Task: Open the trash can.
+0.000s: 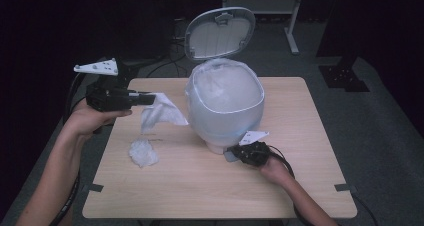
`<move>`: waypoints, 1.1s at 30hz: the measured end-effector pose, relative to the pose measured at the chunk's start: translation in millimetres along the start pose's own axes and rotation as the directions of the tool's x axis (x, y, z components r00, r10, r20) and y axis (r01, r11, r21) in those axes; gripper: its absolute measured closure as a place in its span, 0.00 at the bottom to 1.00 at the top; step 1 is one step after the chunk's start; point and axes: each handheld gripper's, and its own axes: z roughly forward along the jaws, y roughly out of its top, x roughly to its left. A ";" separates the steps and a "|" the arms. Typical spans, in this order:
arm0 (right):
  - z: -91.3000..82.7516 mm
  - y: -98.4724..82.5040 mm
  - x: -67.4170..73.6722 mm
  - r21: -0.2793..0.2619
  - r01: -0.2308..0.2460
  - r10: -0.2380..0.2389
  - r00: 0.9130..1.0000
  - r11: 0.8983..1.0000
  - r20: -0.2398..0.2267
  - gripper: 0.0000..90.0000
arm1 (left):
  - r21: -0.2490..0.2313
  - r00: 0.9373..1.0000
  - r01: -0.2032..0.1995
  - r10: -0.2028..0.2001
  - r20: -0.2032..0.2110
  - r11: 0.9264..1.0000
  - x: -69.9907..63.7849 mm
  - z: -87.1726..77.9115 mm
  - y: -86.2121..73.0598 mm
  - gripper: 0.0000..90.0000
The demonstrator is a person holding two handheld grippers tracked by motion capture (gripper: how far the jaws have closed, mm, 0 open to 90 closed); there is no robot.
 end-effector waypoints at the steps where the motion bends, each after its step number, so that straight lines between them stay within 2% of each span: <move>1: 0.0 0.0 0.0 0.000 0.000 0.000 1.000 1.000 0.000 0.89 | 0.002 1.000 -0.005 0.005 0.003 1.000 0.2 0.1 1.4 0.96; 19: 0.4 -0.4 -1.3 -0.005 0.003 -0.003 1.000 1.000 -0.009 0.89 | -0.002 1.000 -0.009 0.009 0.013 1.000 3.9 3.5 19.3 0.96; 33: 0.8 -0.5 -2.2 -0.008 -0.003 0.003 1.000 1.000 -0.014 0.89 | -0.010 0.999 -0.019 0.020 0.034 1.000 6.2 9.9 40.9 0.96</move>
